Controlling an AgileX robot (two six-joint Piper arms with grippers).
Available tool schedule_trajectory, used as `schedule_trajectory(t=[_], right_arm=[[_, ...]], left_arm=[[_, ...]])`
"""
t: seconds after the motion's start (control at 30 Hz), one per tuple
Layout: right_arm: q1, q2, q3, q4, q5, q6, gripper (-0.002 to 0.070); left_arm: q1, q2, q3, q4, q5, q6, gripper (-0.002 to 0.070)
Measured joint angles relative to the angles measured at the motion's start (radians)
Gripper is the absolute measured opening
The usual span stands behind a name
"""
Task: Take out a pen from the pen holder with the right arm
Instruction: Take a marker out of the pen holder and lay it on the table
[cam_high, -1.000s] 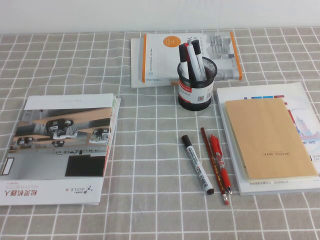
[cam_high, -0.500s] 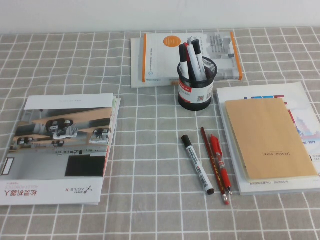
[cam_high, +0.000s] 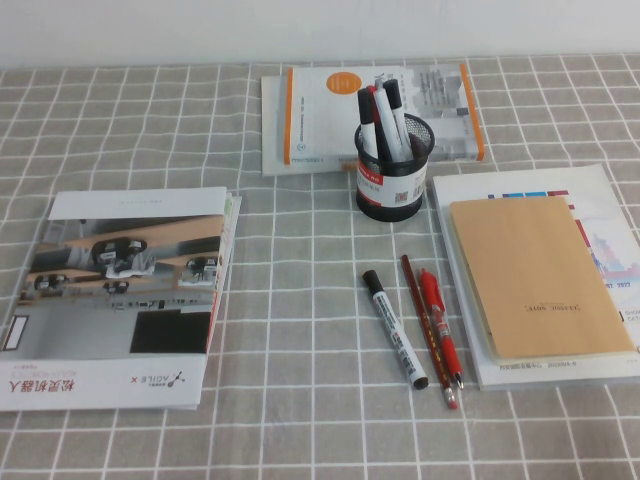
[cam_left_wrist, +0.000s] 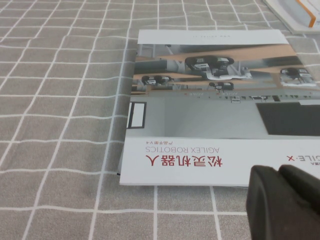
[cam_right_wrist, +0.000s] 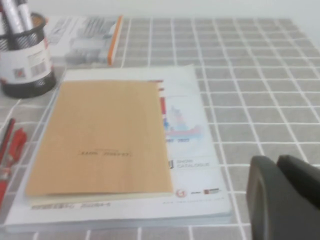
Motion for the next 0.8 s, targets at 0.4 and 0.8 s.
schedule_trajectory(t=[0.4,0.8], right_arm=[[-0.060,-0.137,0.108,0.042,-0.052,0.000,-0.0013],[-0.060,-0.137,0.108,0.256,-0.064,-0.214,-0.0013]], left_arm=[[0.000,0.000,0.000,0.000,0.000,0.000,-0.0005],[0.000,0.000,0.000,0.000,0.000,0.000,-0.0005]])
